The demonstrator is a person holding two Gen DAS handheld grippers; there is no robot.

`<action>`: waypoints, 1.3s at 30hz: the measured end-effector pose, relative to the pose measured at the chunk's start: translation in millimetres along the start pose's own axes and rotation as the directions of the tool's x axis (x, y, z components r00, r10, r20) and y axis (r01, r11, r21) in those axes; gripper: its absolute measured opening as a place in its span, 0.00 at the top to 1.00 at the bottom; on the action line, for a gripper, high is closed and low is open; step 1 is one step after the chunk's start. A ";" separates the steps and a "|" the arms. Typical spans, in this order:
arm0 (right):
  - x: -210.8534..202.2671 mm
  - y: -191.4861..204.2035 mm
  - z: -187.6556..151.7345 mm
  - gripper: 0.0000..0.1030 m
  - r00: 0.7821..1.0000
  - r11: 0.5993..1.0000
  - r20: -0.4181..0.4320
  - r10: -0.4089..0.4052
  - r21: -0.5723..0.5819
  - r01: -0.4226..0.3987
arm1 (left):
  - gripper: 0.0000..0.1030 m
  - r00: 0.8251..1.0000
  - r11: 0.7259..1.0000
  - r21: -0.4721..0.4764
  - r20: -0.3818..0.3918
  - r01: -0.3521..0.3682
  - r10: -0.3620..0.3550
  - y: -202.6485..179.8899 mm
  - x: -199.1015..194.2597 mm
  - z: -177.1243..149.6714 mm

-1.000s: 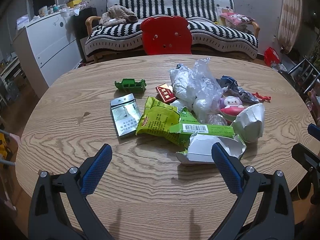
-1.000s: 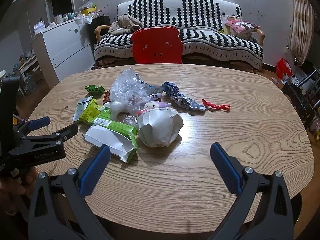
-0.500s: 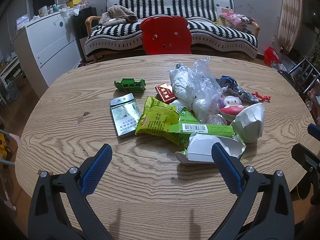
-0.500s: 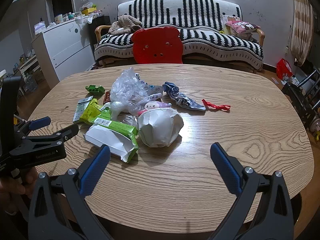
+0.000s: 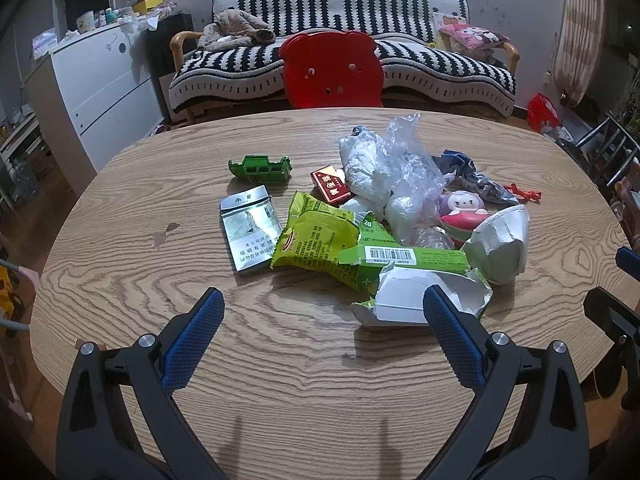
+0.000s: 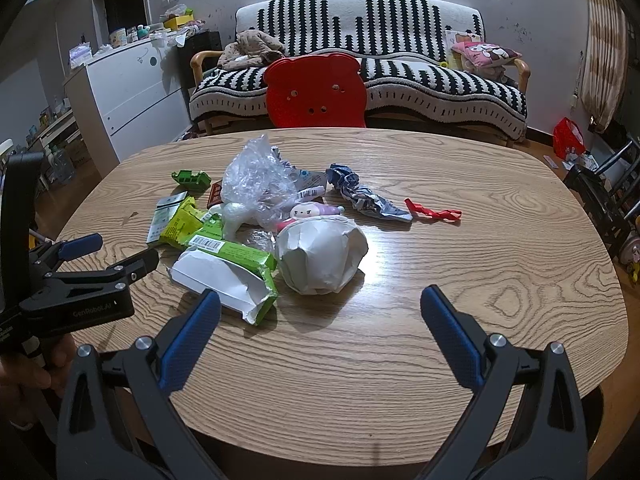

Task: Collect trash
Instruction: 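Grasp the silver cigarette pack with the left tool while the right tool grasps the white paper cup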

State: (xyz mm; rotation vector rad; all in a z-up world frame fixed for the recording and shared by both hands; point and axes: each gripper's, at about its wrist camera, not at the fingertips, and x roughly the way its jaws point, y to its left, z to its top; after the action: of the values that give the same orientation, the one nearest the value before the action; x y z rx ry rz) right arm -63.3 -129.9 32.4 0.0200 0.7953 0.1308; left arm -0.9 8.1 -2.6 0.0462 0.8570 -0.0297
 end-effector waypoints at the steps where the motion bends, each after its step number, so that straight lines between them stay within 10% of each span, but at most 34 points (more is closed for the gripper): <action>1: 0.1 0.0 0.0 0.06 1.000 1.000 -0.001 0.001 0.000 -0.001 | 0.06 1.000 1.000 0.000 -0.002 0.003 -0.003 0.3 0.1 0.2; 31: 119.8 -21.6 32.2 0.12 0.988 0.995 -0.155 0.011 0.099 0.005 | 0.06 0.975 0.971 -0.213 -0.216 -0.106 0.059 85.9 142.9 51.7; 36: 117.5 -19.7 32.6 0.24 0.985 0.992 -0.158 0.071 0.113 -0.053 | 0.47 0.983 0.982 -0.162 -0.174 -0.093 0.064 85.7 131.7 48.7; 39: 102.1 -18.3 33.8 0.24 0.988 0.989 -0.124 0.090 0.125 -0.074 | 0.48 0.984 0.976 -0.210 -0.177 -0.051 0.014 94.7 123.3 45.0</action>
State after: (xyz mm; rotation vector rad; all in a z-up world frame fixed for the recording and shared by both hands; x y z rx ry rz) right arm 33.5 -134.3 -17.6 0.1596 0.9318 0.1637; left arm 118.0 99.3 -63.7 -0.1414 1.0310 0.0992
